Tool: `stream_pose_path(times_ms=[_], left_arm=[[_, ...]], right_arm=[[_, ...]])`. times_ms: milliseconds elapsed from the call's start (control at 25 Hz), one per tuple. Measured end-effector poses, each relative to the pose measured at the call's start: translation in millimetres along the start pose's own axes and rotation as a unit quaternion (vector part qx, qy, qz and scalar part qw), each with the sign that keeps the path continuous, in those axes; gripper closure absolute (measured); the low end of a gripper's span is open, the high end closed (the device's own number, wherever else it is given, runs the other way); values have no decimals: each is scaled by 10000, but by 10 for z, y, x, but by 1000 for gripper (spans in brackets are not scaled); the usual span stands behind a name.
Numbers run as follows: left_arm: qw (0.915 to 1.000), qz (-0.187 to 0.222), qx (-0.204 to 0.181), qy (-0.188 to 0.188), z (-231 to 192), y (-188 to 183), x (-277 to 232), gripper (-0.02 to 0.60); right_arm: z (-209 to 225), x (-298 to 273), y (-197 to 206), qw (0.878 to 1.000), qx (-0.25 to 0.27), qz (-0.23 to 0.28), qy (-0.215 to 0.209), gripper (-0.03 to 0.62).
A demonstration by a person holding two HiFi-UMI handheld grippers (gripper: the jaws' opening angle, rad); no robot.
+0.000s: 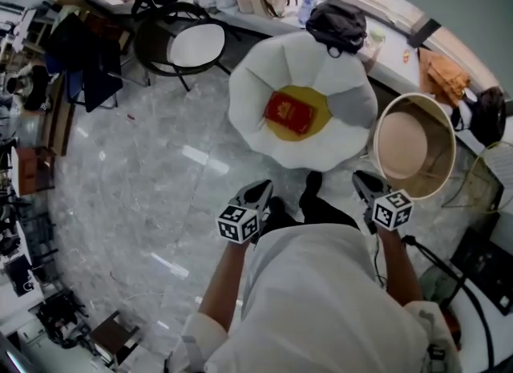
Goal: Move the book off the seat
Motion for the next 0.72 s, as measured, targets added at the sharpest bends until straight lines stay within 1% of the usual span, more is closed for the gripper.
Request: stream_pose_path(times_ms=[240, 440, 600, 720], left_arm=[[9997, -128, 96, -159, -22, 35, -277, 580], [9992, -220, 195, -284, -220, 61, -408, 580], [9985, -310, 243, -382, -464, 115, -490, 579], [9982, -437, 179, -369, -705, 165, -665, 580]], right_arm=[[242, -214, -50, 9990, 136, -370, -211, 533], [277, -459, -36, 9980, 157, -532, -290, 534], [338, -671, 97, 9975, 87, -671, -193, 533], [458, -899, 178, 9974, 40, -716, -32, 533]])
Point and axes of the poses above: the fingertips, and each gripper's own axes: x backward along the fingers, z to its right, y out of its underside, the point moved 5 cm from there along x, backward along the fingers, and after that the axes turned 6 degrees about z, right-handed, at the moved point
